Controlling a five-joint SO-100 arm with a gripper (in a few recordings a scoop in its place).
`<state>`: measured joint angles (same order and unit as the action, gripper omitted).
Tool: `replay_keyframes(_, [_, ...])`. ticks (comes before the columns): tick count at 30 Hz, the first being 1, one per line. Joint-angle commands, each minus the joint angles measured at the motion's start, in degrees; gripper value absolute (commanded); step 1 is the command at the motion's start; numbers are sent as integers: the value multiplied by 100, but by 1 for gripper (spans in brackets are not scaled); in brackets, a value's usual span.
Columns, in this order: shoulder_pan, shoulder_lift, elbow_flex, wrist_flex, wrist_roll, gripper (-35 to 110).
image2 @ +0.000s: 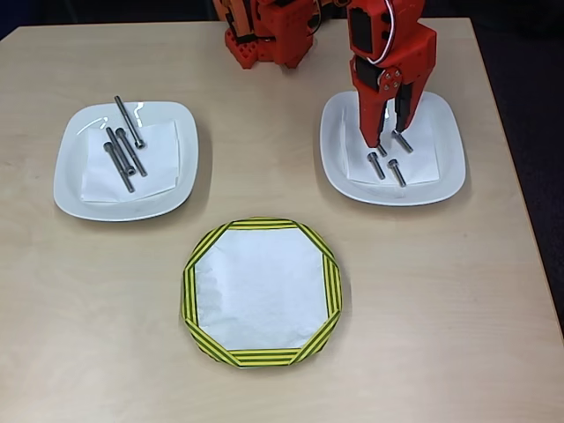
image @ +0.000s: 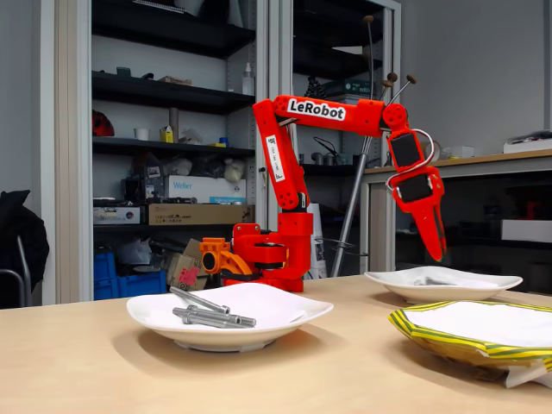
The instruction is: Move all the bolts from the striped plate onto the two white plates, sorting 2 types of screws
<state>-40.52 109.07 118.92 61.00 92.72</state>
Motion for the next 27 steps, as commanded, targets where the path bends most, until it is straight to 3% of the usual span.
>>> replay_keyframes(1, [-44,167,35,-229,-123,21])
replay_keyframes(9, [835,378,-62,-1151,-1072,22])
replay_keyframes(15, [1854,1564,958,-2057,-1345,0])
replay_keyframes(18, [2338,2584,1916,-2760,-1441,0])
replay_keyframes(27, [2856,5616,3560,-1230,-1020,0])
